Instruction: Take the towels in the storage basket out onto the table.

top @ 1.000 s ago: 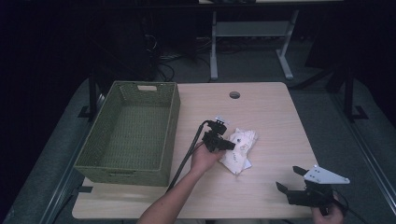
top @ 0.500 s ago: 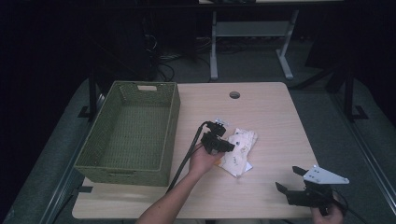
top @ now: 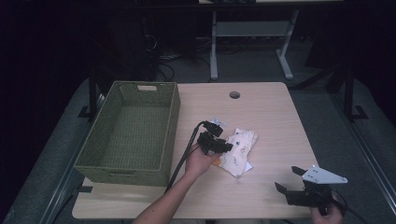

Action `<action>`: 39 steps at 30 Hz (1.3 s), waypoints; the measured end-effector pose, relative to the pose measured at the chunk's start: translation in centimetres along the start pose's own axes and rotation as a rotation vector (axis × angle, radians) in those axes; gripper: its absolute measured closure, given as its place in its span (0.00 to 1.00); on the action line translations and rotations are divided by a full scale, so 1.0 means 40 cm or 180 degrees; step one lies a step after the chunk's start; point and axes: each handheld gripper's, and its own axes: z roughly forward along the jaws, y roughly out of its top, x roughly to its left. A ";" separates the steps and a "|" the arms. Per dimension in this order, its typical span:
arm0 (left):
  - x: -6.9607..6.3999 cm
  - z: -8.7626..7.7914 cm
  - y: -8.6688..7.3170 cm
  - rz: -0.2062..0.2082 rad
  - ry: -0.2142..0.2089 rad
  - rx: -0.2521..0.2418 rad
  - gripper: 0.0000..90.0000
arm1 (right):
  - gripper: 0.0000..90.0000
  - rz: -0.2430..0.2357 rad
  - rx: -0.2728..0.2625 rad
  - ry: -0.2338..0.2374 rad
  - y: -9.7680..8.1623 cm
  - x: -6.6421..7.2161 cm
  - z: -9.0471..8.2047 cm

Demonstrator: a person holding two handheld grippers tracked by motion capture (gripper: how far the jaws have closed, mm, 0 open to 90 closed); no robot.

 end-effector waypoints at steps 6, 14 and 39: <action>-0.009 -0.026 -0.021 0.0052 -0.0031 -0.0098 0.65 | 0.16 -0.0008 0.0023 0.0008 0.001 0.002 0.003; -0.025 -0.060 -0.057 0.0041 -0.0135 -0.0252 0.62 | 0.16 -0.0016 0.0029 -0.0004 0.004 0.004 0.006; -0.049 -0.140 -0.182 0.0232 -0.0128 -0.0344 0.56 | 0.16 -0.0012 0.0091 -0.0033 0.003 0.006 0.017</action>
